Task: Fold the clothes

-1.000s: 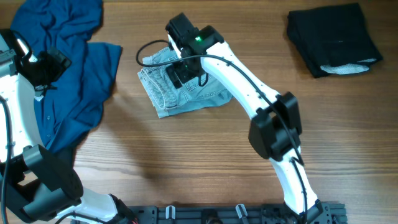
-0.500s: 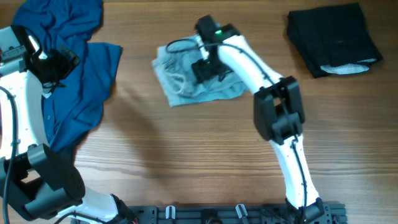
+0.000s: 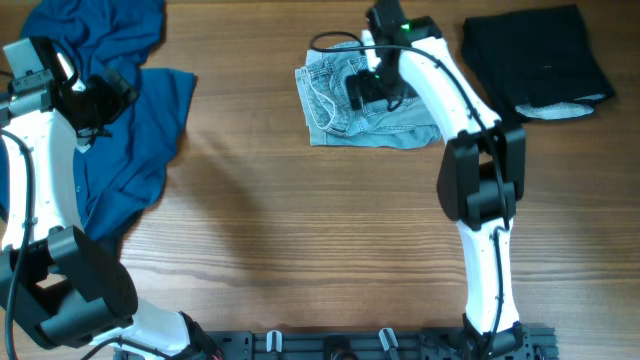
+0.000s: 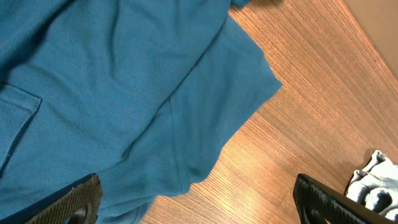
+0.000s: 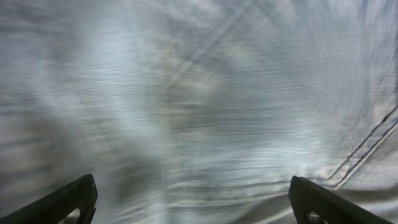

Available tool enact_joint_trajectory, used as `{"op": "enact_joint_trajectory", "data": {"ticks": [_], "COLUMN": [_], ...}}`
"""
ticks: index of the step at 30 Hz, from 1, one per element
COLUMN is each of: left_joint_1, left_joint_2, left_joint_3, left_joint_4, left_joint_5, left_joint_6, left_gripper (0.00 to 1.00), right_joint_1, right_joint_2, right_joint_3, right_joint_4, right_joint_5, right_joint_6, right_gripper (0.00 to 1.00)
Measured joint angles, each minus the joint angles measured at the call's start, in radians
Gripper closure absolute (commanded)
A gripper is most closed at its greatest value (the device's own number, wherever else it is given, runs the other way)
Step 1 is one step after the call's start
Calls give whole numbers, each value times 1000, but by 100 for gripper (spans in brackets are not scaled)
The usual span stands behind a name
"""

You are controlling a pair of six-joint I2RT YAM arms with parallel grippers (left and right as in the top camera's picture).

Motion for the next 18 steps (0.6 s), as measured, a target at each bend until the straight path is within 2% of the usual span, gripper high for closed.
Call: {"op": "enact_joint_trajectory", "data": {"ticks": [7,12,14,18], "left_joint_1": [0,0,0,0], "left_joint_2": [0,0,0,1], "left_joint_3": [0,0,0,0], "left_joint_4": [0,0,0,0], "left_joint_5": [0,0,0,0], "left_joint_6": [0,0,0,0], "left_gripper": [1,1,1,1], "right_joint_1": [192,271,277,266], "right_joint_2": [-113,-57,15,77], "right_joint_3": [0,0,0,-1], "right_joint_4": [77,125,157,195], "right_joint_5": [60,150,259,324], "right_joint_6": [6,55,107,134], "right_gripper": [0,0,0,0]}}
